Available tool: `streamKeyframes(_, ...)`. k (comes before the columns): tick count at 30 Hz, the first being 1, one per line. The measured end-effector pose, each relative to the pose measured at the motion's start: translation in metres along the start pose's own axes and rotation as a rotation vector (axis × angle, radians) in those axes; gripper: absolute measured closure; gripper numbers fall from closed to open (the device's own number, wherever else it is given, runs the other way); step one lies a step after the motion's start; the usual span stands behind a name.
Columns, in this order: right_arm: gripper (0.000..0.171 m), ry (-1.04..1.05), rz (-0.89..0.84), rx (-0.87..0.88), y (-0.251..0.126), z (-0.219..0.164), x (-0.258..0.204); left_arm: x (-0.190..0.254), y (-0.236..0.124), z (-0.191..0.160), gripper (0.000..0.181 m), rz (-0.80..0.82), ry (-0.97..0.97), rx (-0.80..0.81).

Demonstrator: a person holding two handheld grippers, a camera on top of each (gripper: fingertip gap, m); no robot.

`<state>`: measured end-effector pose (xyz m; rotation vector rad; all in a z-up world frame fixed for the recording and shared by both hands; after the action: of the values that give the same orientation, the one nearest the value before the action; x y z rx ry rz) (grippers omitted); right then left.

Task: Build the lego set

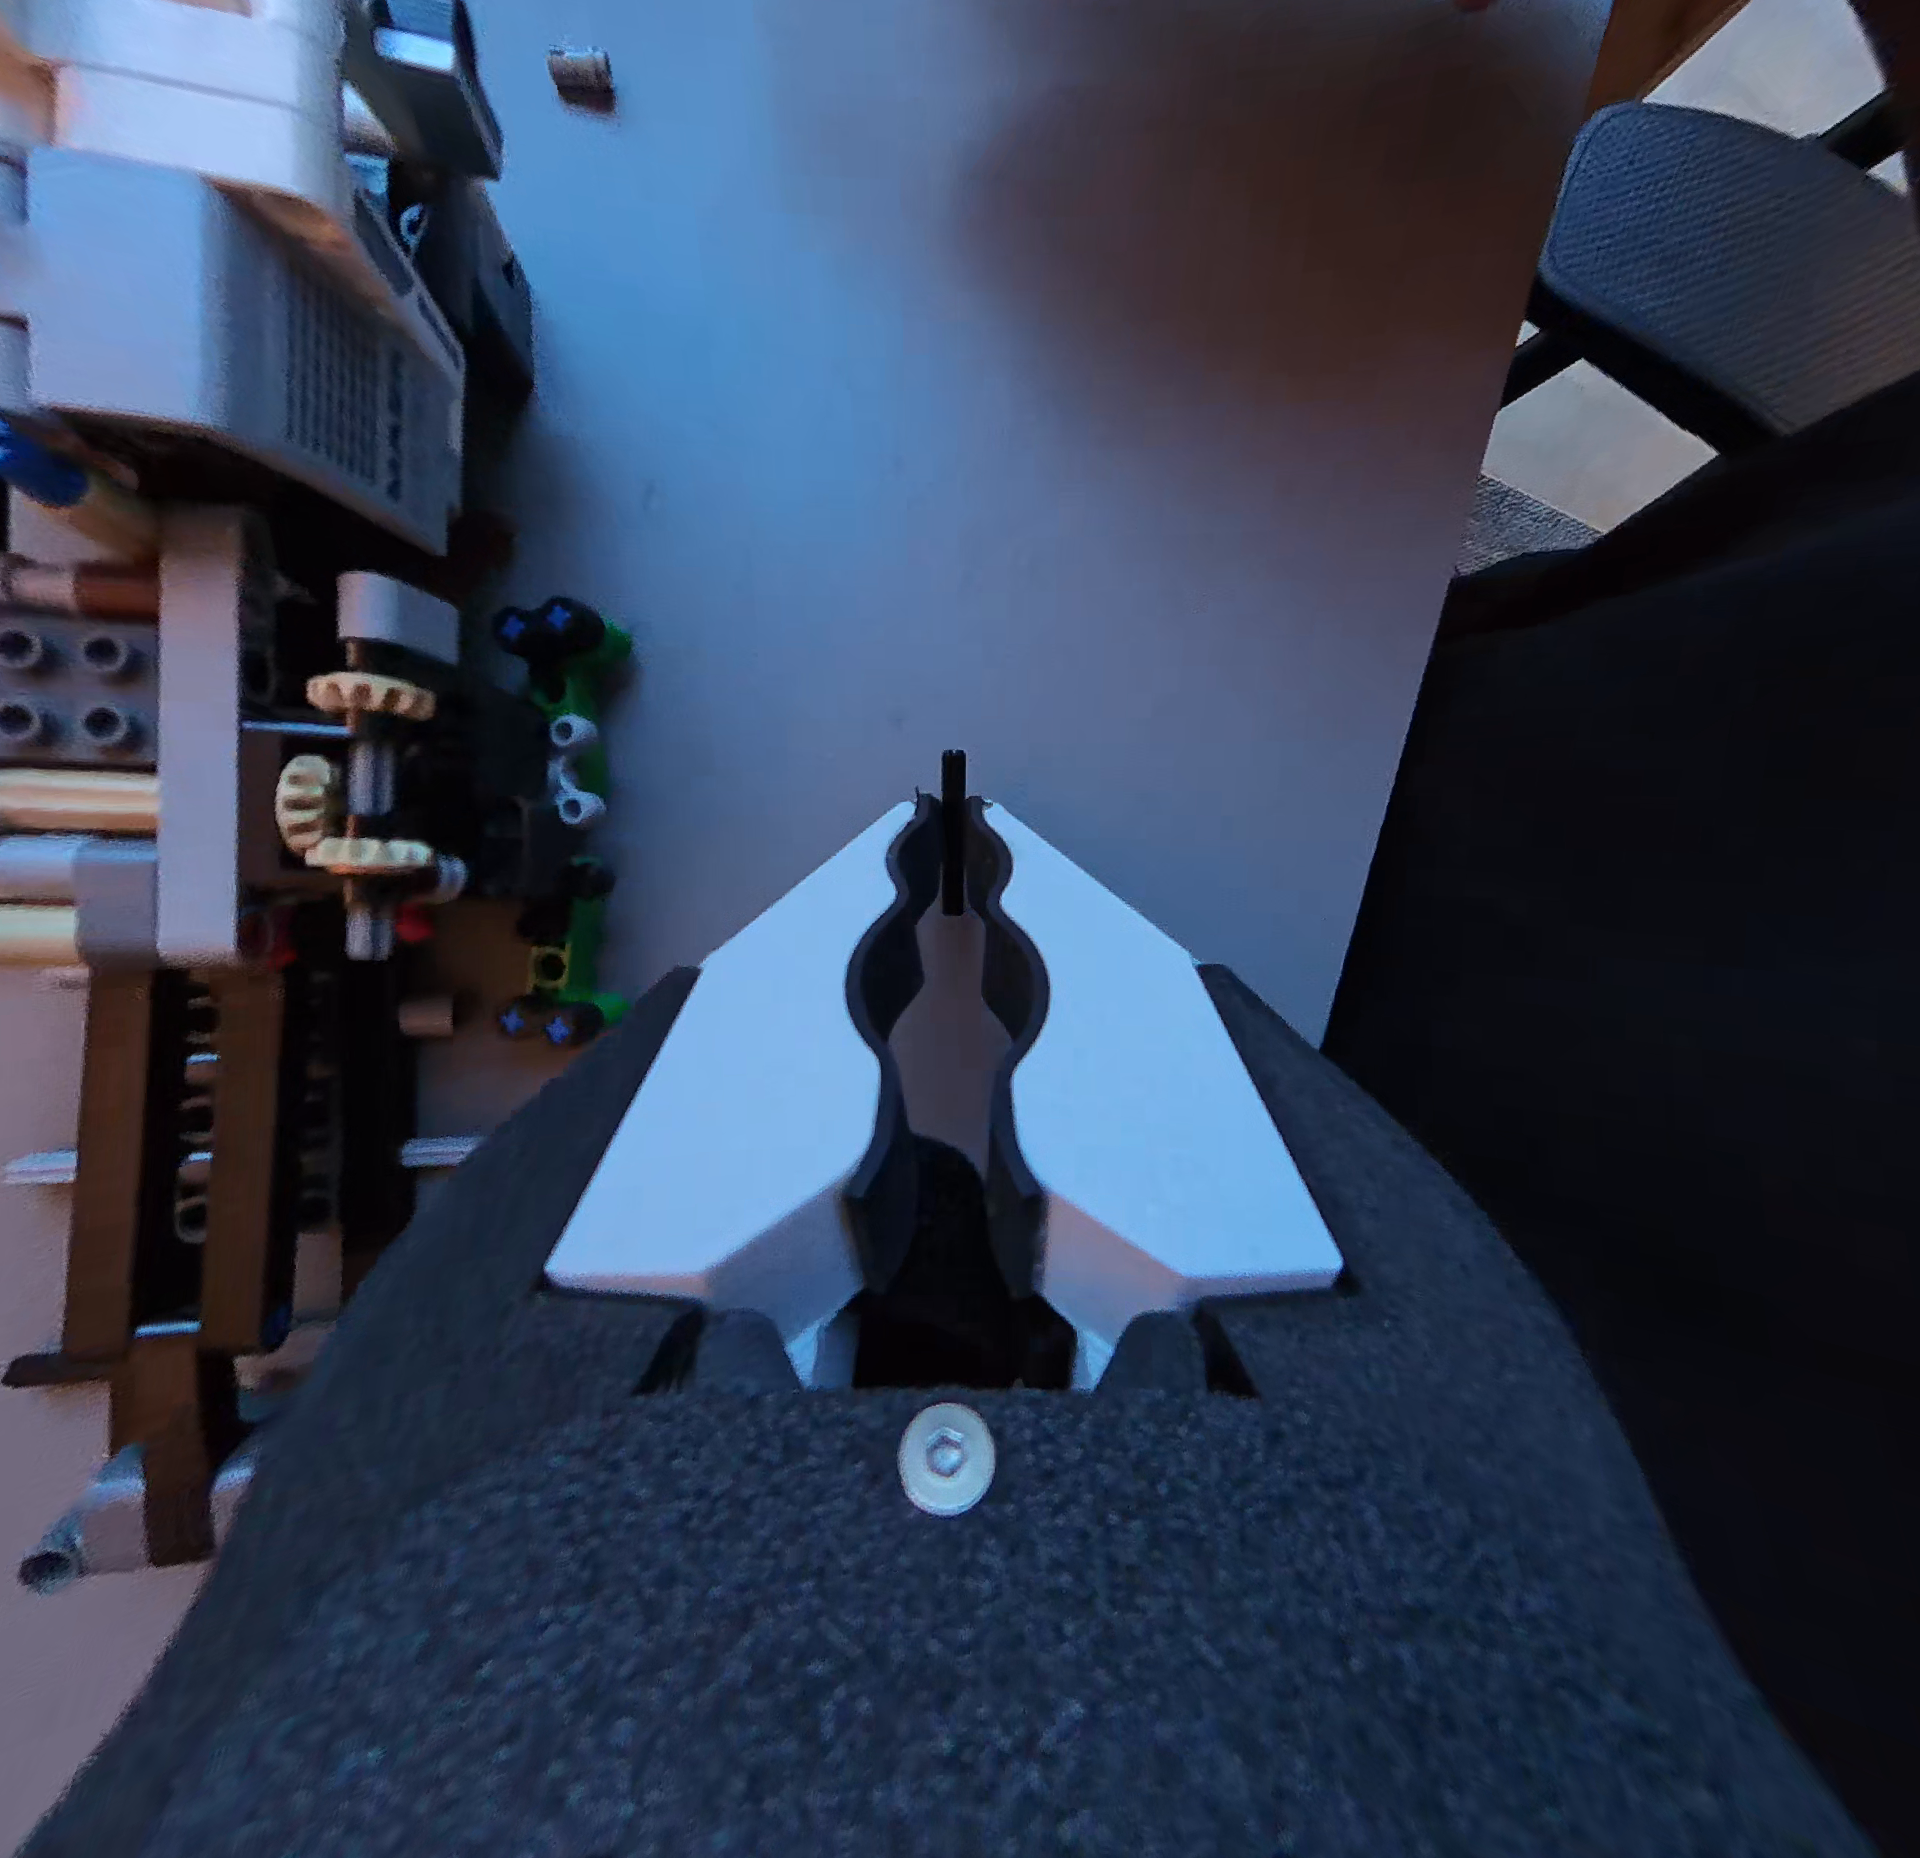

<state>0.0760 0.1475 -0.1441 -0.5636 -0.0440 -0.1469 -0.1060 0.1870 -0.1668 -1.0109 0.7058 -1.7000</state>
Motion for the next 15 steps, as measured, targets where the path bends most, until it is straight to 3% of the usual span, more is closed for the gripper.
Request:
streamKeyframes(10,0.154,-0.039,-0.087,-0.109,0.059,0.011,0.019,-0.002,0.012,0.010,0.179,0.053,0.034,-0.005)
streamKeyframes(15,0.161,-0.025,-0.086,-0.128,0.066,0.013,0.023,-0.003,0.014,0.010,0.179,0.052,0.031,-0.019)
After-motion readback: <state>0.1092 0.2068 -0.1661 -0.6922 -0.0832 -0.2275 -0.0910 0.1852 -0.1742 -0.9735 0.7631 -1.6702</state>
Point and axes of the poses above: each gripper's, where its closed fingertips meet, y out along the fingers, z out of its top, x = y × z across the jaws, the point moved 2 cm from there along -y, back along the fingers, and after that the axes turned 10 degrees about -y, right-handed, at the moved point
